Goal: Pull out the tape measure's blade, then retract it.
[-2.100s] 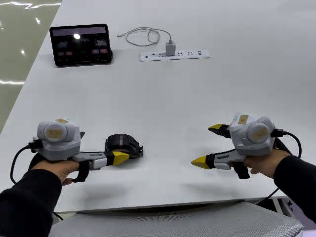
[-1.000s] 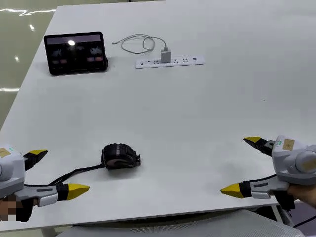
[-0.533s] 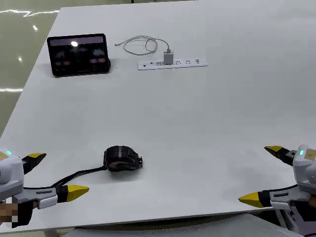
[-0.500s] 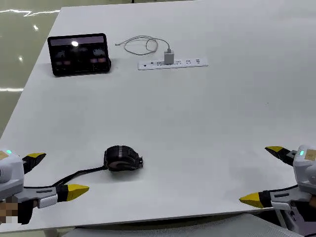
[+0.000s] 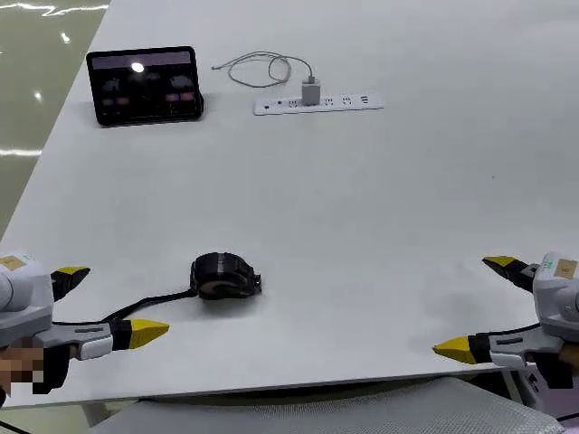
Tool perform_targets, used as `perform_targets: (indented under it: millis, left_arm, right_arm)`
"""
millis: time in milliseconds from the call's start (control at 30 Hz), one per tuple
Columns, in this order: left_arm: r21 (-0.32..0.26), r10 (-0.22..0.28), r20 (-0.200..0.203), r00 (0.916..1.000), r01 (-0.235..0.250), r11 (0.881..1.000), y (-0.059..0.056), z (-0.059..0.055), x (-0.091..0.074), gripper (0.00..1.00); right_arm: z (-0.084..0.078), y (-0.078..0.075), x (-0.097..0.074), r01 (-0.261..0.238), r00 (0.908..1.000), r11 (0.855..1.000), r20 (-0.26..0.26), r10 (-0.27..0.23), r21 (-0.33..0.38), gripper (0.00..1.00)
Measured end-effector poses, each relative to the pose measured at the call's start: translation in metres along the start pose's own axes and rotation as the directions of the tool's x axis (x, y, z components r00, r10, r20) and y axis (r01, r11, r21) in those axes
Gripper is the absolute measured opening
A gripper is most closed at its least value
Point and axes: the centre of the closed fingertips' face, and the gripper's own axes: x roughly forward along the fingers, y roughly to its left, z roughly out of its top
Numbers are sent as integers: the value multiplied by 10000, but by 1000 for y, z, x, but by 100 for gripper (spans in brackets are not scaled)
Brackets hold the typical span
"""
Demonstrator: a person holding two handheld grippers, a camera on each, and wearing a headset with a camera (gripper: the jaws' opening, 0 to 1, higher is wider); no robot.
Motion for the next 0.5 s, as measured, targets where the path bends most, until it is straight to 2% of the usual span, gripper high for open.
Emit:
perform_targets:
  millis: [500]
  left_arm:
    - [52,11,-9,10000,-11,10000,-1,0,2,100]
  right_arm:
    - [-1,2,-1,-36,10000,10000,44,36,52,100]
